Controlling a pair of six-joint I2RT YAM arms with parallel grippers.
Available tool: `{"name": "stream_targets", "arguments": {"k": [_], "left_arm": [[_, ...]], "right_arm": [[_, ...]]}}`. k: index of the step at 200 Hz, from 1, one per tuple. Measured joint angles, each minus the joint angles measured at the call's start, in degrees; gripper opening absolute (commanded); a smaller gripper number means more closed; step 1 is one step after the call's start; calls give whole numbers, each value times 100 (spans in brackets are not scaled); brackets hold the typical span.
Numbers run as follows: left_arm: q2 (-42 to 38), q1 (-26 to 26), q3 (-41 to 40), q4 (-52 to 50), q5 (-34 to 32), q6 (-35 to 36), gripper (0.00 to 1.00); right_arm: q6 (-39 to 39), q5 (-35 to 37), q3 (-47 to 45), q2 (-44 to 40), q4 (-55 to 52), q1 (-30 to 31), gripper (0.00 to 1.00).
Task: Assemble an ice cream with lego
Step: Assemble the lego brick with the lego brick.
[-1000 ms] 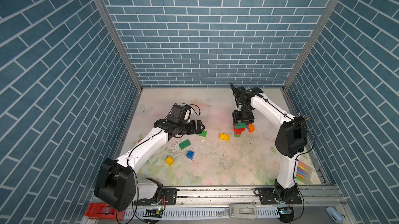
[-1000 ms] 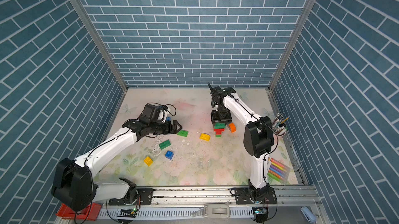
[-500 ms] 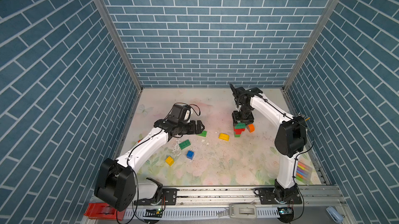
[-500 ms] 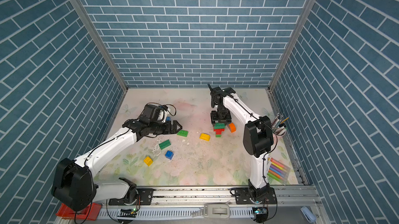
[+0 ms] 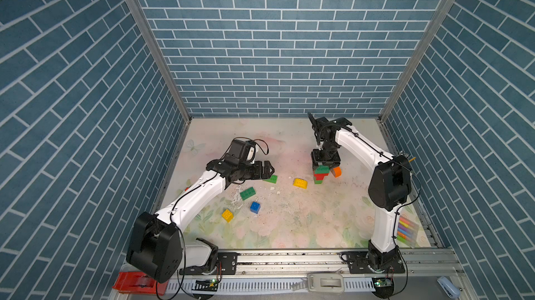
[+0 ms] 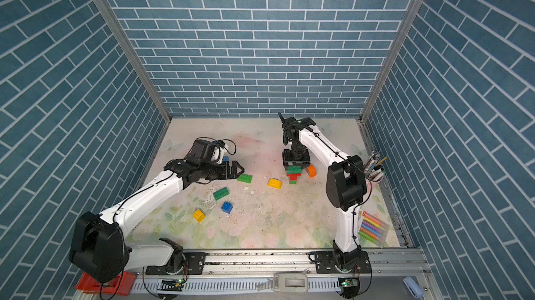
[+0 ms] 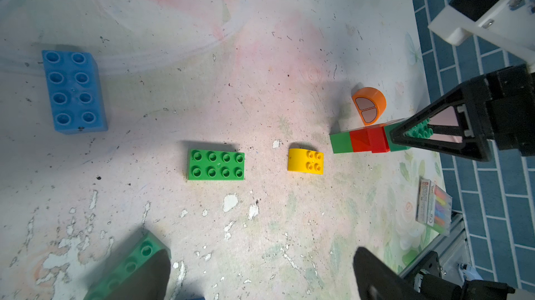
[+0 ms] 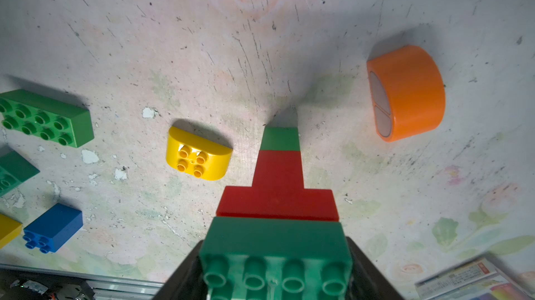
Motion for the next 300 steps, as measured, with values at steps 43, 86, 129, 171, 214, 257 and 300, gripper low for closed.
{"name": "stream_targets", "arguments": {"k": [43, 86, 129, 171, 214, 257, 300], "left_arm": [[0, 7, 0, 0, 0, 7, 100], [0, 13, 0, -2, -2, 13, 100], [0, 20, 0, 0, -2, 13, 100], [0, 20, 0, 4, -2, 13, 100], [-4, 20, 0, 13, -22, 9, 100], [-81, 35, -9, 44, -55, -2, 100], [-120, 79, -9, 48, -87, -9, 100]], "right_arm": [[-4, 7, -11, 0, 13, 0, 49], [-66, 31, -396, -225, 291, 4, 45], [-72, 94, -614, -363, 538, 39, 40], [-175, 195, -514, -238, 452, 94, 37], [-175, 173, -448, -81, 354, 92, 32], [-35, 118, -363, 4, 267, 79, 28], [291, 94, -249, 81, 149, 76, 29]]}}
